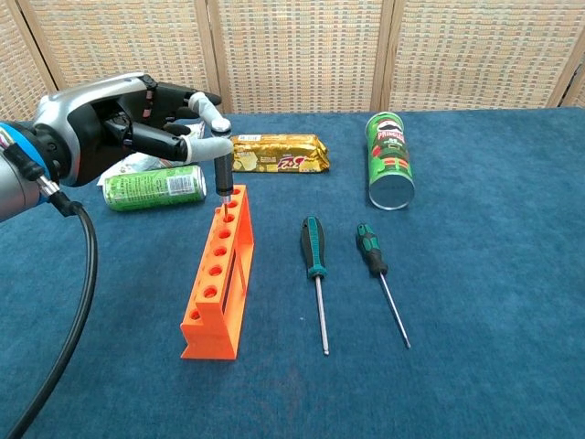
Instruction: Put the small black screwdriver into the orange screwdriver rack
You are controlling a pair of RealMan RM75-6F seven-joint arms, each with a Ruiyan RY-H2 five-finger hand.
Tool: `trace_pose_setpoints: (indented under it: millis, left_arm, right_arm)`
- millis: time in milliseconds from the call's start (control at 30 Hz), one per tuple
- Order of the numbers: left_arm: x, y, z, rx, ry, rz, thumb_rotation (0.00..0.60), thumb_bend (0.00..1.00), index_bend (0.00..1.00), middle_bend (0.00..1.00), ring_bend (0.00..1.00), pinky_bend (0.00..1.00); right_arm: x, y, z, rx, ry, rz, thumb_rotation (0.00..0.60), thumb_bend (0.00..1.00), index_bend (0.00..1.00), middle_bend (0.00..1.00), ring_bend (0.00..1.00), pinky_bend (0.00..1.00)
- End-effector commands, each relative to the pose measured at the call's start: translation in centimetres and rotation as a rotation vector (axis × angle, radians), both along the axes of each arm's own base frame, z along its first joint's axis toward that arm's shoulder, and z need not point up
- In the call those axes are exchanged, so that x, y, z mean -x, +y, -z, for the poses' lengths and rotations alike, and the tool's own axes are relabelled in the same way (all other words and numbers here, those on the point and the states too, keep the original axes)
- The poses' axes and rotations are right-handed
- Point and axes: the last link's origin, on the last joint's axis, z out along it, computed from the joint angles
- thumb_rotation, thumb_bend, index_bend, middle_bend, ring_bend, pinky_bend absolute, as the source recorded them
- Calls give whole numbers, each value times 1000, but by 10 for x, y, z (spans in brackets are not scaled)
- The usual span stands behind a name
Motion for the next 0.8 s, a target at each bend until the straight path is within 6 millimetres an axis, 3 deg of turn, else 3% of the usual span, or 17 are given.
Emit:
trace_pose_setpoints:
  millis: [33,800]
  left_arm:
    - [3,1,2,7,2,-8,600,403,709,102,0,0]
    - [12,5,16,35,20,-18,600,403,713,102,0,0]
  right_arm:
    - [0,0,0,0,1,-1,600,218,0,0,0,0]
    - [1,0,0,1,0,1,600,217,0,0,0,0]
